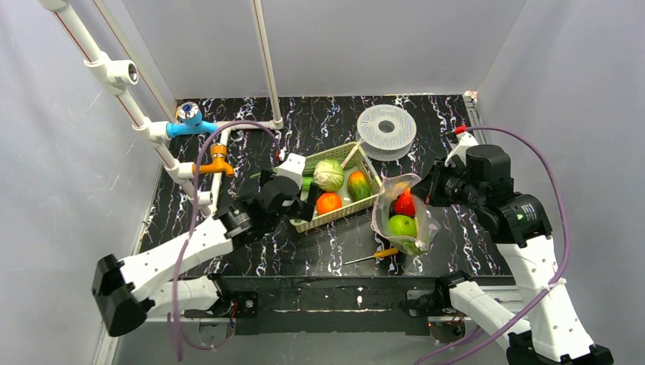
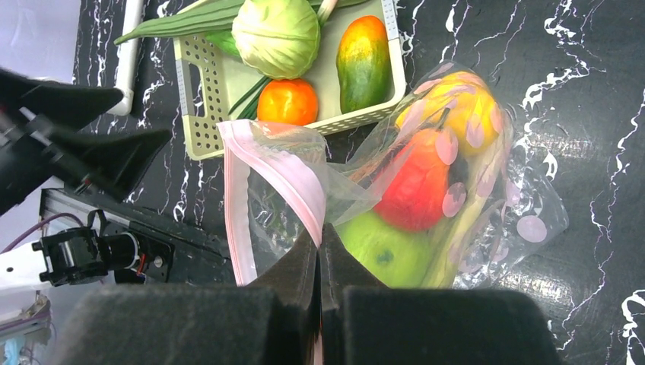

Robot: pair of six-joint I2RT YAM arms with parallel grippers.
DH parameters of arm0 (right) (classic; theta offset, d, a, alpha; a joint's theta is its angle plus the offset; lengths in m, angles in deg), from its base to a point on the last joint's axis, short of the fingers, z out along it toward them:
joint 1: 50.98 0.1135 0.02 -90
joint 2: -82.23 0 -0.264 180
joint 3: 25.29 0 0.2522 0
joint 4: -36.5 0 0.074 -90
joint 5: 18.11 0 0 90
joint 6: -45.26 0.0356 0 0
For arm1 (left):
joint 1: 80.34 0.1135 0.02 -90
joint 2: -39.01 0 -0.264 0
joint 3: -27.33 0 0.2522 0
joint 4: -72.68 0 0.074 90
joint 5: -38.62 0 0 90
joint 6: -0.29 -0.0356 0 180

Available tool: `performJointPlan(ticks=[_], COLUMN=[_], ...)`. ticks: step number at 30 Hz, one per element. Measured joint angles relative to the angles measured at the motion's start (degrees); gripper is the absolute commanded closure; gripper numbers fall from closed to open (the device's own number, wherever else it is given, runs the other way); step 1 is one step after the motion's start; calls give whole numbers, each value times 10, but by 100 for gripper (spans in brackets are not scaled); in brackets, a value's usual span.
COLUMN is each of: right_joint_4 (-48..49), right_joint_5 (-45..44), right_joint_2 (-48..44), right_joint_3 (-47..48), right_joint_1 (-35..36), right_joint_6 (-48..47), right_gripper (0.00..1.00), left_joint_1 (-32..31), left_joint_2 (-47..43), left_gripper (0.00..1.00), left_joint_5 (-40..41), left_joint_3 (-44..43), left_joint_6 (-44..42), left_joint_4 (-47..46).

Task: Place the food in the zip-top bag and seal the zipper
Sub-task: Pick up the fake fruit from the bin.

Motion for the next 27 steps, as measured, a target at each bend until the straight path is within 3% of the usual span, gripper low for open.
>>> performJointPlan(ticks=[5,15,24,27], right_joint_4=[0,0,-2,-4], right_joint_5=[-5,-10,-22,-23], right_joint_2=[1,-6,-19,-21], right_joint_3=[0,0,0,0], right_joint_1=[0,0,0,0], right_joint_6=[-3,-10,-15,-16], right_gripper=[99,99,99,99], left_joint_1=[57,80,84,84], left_joint_2=[117,316,426,444], left_gripper=[5,16,14,18], left_joint_5=[-39,-103,-122,-129], left_joint_3=[-45,-153,-185,-189], left_joint_6=[49,148,234,251], left_joint_4=[25,-2,-16,-20])
